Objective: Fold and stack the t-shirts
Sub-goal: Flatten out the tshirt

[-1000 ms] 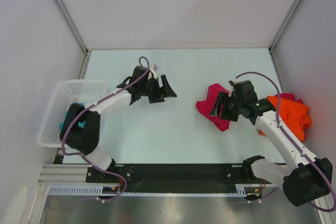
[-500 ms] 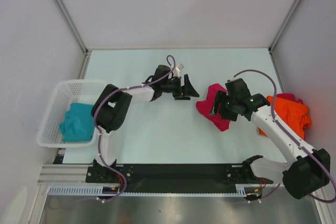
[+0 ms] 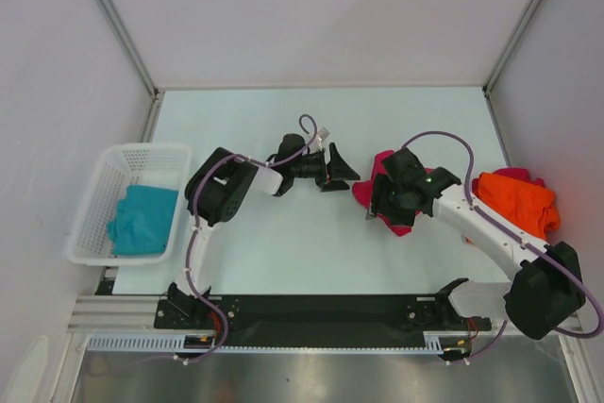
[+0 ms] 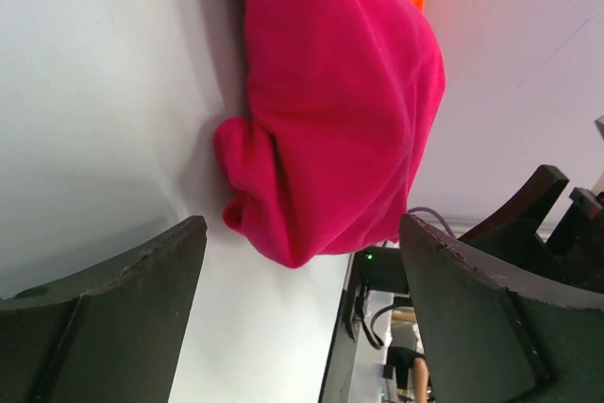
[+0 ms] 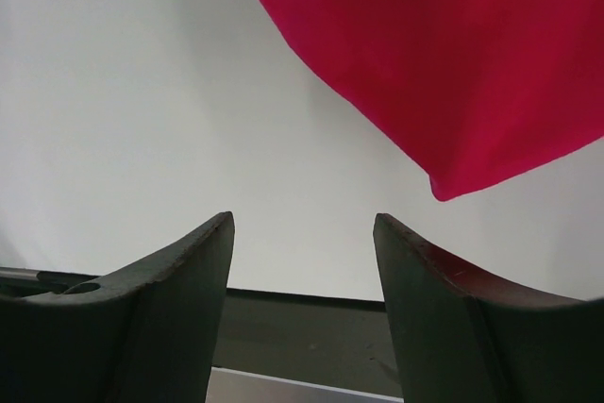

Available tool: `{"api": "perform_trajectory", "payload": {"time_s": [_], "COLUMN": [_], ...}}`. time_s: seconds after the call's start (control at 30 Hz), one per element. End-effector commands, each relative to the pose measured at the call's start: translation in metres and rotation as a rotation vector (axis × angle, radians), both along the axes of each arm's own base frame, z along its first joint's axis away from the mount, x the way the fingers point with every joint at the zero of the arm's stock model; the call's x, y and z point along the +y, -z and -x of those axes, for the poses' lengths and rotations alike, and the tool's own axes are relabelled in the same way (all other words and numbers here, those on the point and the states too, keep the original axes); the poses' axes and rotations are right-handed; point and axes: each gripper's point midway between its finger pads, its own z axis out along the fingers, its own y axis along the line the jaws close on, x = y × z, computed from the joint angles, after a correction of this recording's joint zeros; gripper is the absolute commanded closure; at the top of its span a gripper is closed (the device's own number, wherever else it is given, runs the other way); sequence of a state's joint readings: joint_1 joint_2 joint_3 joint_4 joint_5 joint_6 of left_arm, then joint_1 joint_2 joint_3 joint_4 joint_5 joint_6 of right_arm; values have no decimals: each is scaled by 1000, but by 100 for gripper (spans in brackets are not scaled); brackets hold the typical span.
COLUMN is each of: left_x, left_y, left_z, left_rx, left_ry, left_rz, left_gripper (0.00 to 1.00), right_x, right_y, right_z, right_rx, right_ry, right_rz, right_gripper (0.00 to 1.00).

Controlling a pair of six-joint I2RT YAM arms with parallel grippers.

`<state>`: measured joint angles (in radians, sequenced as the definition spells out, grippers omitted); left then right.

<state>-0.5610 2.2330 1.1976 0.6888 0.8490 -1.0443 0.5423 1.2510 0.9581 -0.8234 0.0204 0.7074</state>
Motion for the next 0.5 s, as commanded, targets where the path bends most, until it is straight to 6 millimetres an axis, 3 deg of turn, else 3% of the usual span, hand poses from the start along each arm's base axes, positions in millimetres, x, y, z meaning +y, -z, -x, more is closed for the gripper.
{"api": "perform_trajectory", "payload": {"time_s": [0.0, 0.27, 0.37, 0.4, 0.47], "left_x": [-15, -55, -62, -63, -64], "left_y": [-26, -26, -22, -20, -21], "left_z": [8, 53, 61, 63, 65], "left_rx": [-57, -13, -2, 7, 20], "left_ry": [44, 160, 167, 166, 167], "left_rz": [101, 121, 113, 109, 116], "left_gripper": [12, 11, 13, 17, 51], "right_x": [-2, -1, -4, -5, -8], "right_y": [-11, -17, -21, -21, -27], "right_z": [-8, 0, 6, 8, 12], "right_rx": [-26, -48, -63, -63, -78], "right_ry": [27, 56, 69, 71, 75], "right_rz": [22, -14, -33, -32, -41], "right_gripper": [34, 34, 34, 34, 34]}}
